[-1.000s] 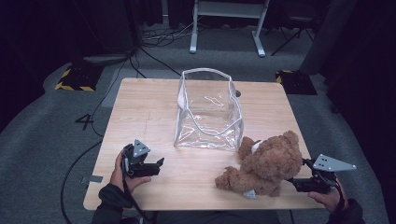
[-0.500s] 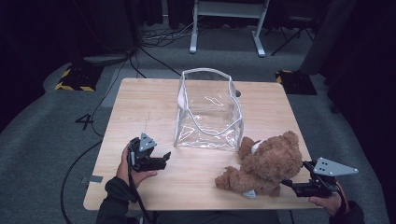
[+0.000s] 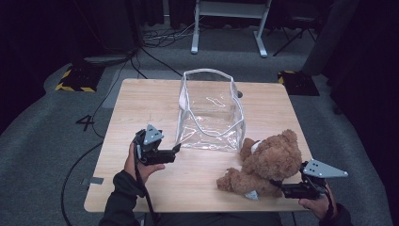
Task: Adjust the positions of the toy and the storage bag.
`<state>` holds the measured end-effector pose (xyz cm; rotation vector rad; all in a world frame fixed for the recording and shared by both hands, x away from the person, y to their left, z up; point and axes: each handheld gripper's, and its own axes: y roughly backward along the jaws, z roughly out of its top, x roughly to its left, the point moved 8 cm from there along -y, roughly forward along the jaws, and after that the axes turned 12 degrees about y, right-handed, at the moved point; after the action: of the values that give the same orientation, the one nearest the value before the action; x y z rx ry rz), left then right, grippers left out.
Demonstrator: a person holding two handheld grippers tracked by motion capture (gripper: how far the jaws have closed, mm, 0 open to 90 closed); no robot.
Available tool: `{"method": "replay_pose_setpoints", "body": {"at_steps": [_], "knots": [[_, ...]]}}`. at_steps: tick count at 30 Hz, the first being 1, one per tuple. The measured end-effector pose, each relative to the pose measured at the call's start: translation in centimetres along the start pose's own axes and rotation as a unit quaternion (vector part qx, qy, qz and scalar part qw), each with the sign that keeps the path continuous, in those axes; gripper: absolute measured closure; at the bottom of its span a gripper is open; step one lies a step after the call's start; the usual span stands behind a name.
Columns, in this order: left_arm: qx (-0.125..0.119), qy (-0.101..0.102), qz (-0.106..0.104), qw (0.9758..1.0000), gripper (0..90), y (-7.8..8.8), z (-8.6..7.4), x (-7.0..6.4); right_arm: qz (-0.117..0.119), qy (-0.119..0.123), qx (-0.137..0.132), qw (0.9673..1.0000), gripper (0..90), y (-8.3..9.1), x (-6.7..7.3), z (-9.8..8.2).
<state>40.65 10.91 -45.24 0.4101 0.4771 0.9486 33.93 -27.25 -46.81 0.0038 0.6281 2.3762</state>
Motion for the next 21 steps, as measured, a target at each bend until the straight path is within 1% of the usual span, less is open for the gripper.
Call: {"method": "replay_pose_setpoints", "body": {"at_steps": [1,4,7,8,9,10,12,14,15,16,18,21], "knots": [[-0.005,0.0,-0.002,1.0,16.5,0.0,0.5,-0.2,0.0,0.0,0.0,1.0,14.5,0.0,0.0,0.0],[-0.02,-0.01,-0.003,0.9997,16.4,-0.1,2.7,-1.1,-0.003,-0.005,-0.003,1.0,13.2,0.0,-0.2,0.0],[-0.041,-0.011,-0.006,0.9991,16.4,-0.1,4.8,-1.9,-0.003,0.001,-0.003,1.0,12.3,-0.1,-0.2,0.1],[-0.051,-0.007,-0.012,0.9986,16.5,-0.1,5.7,-2.2,-0.003,0.002,-0.002,1.0,12.0,-0.1,-0.2,0.1],[-0.055,-0.004,-0.013,0.9984,16.4,-0.2,6.1,-2.4,-0.003,0.004,-0.001,1.0,11.7,-0.2,-0.2,0.1],[-0.061,-0.006,-0.008,0.9981,16.4,-0.3,6.9,-2.5,-0.001,0.007,-0.002,1.0,11.7,-0.2,-0.2,0.1],[-0.068,-0.003,-0.005,0.9977,16.4,-0.5,8.0,-2.8,-0.001,0.008,-0.001,1.0,11.9,-0.2,-0.2,0.2],[-0.074,-0.001,0.003,0.9972,16.3,-0.8,8.8,-2.9,-0.002,0.009,-0.008,0.9999,12.8,0.0,-0.2,0.5],[-0.076,-0.001,0.007,0.9971,16.3,-1.1,9.3,-2.9,-0.004,0.01,-0.01,0.9999,13.0,0.1,-0.3,0.6],[-0.073,-0.007,0.014,0.9972,16.3,-1.5,9.8,-2.8,-0.006,0.011,-0.012,0.9999,13.0,0.1,-0.3,0.8],[-0.07,-0.008,0.015,0.9974,16.1,-1.8,10.0,-2.8,-0.006,0.011,-0.011,0.9999,12.9,0.1,-0.4,0.8],[-0.06,-0.004,0.018,0.9981,15.9,-3.2,10.4,-2.3,-0.006,0.007,-0.013,0.9999,12.4,-0.1,-0.5,0.8]]}}
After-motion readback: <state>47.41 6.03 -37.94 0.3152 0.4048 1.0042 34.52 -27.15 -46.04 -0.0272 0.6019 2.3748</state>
